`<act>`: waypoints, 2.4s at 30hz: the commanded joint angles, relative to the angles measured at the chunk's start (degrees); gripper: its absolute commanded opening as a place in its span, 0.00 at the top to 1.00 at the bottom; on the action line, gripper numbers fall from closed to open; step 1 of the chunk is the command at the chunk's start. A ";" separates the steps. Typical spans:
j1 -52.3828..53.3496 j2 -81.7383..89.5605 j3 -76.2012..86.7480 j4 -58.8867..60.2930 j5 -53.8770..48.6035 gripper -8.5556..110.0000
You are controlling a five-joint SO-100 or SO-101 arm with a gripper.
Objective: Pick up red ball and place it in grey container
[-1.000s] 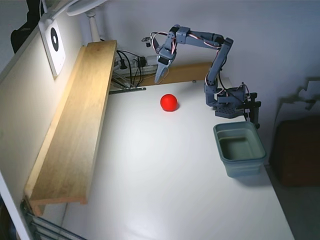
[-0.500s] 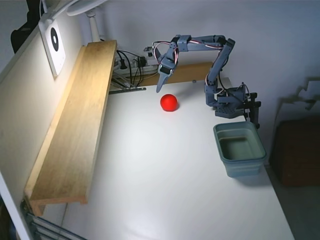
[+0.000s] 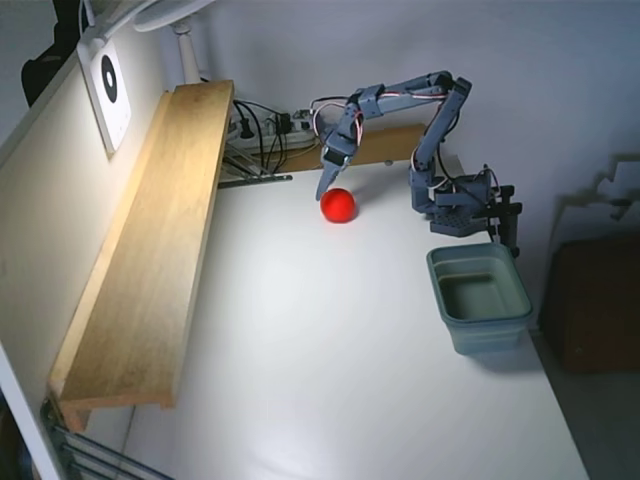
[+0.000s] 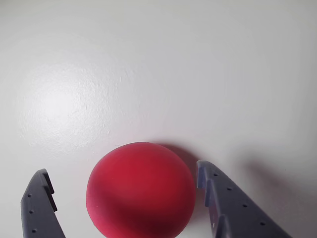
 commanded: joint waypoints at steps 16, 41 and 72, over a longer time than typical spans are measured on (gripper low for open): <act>0.61 -7.35 13.15 -22.45 0.09 0.61; 0.61 -9.37 14.54 -25.87 0.09 0.73; 0.87 -2.11 7.85 -11.92 0.09 0.73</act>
